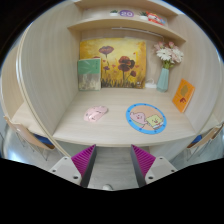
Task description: Arrange mouse
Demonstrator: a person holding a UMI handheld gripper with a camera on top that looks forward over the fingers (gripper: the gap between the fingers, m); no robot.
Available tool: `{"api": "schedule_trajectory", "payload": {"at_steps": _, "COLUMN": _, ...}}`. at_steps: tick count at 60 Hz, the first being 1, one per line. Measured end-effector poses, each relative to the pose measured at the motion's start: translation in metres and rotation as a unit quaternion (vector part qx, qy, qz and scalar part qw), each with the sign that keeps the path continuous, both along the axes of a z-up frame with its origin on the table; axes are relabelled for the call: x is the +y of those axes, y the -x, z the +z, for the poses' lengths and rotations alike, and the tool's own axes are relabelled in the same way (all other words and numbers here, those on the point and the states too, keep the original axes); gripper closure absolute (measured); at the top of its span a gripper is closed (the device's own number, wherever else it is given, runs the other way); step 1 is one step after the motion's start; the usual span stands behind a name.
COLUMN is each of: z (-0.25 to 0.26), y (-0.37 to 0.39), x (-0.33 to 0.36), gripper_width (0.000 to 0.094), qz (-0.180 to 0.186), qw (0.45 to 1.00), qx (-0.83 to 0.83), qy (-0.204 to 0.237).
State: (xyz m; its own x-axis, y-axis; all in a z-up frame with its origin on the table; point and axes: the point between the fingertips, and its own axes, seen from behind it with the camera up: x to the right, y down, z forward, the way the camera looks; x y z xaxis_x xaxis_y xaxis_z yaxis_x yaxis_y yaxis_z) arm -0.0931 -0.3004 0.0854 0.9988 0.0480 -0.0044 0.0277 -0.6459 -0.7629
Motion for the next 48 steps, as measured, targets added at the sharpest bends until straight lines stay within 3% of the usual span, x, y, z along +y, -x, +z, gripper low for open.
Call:
{"api": "schedule_trajectory", "payload": {"at_steps": 20, "z": -0.066, "y": 0.093, "x": 0.097, "gripper_width": 0.0257, "qz": 0.015, "qw": 1.0, "qx": 0.026, "qy": 0.009}}
{"api": "schedule_trajectory", "payload": {"at_steps": 48, "z": -0.095, "y": 0.118, "x": 0.226, "gripper_width": 0.0263, "qz": -0.002, "qw": 1.0, "qx": 0.011, "qy": 0.022}}
